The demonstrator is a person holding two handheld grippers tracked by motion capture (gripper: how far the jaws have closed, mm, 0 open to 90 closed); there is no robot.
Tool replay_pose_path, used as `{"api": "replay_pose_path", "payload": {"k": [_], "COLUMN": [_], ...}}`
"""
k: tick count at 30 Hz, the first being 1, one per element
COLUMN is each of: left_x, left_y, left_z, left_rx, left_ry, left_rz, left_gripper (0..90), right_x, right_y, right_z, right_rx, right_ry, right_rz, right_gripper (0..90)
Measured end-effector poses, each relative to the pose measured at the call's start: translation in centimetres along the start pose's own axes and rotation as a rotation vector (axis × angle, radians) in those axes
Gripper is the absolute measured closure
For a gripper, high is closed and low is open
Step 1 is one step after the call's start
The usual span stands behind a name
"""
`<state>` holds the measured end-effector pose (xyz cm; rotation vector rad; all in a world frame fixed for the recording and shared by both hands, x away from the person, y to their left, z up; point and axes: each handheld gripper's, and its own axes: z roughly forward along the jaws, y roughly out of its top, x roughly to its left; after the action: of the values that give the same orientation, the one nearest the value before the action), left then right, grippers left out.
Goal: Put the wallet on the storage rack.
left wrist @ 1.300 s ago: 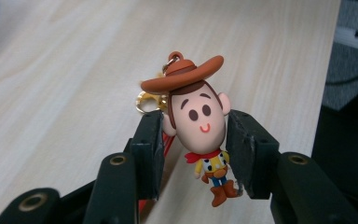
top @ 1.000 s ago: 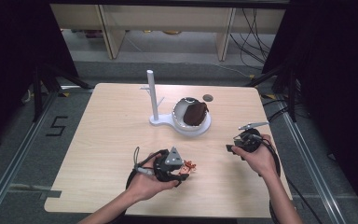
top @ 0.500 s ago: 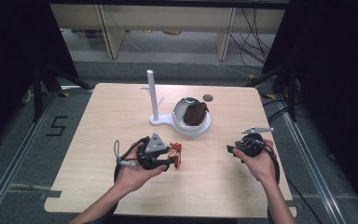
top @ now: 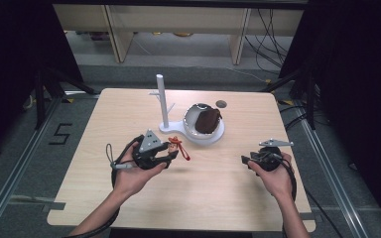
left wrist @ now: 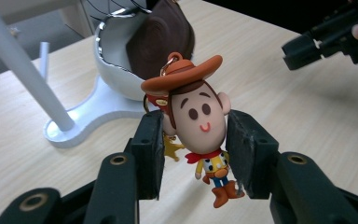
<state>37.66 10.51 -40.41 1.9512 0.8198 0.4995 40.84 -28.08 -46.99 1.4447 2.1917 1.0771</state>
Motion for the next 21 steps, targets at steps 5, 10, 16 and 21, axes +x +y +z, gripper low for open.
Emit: {"api": "replay_pose_path", "payload": {"k": [5, 10, 16, 21], "left_x": [1.2, 2.3, 3.6, 4.6], "left_y": [0.5, 0.9, 1.1, 1.4], "left_z": [-0.6, -1.1, -1.4, -1.6], "left_rx": [-0.024, -0.051, -0.078, -0.099], "left_ry": [0.038, 0.073, 0.115, 0.138], "left_rz": [-0.005, -0.02, -0.046, -0.054], "left_gripper": [57.1, 57.0, 57.1, 57.1], "right_x": [0.0, 0.0, 0.1, 0.1], "right_y": [-0.4, -0.8, -1.4, -1.8], "right_z": [-0.1, 0.1, 0.3, 0.2], "right_rx": [-0.042, -0.07, -0.096, -0.1], "right_ry": [-0.009, -0.015, -0.02, -0.038], "right_rz": [0.019, 0.037, 0.048, 0.047], "right_gripper": [54.3, 54.2, 54.2, 54.0]}}
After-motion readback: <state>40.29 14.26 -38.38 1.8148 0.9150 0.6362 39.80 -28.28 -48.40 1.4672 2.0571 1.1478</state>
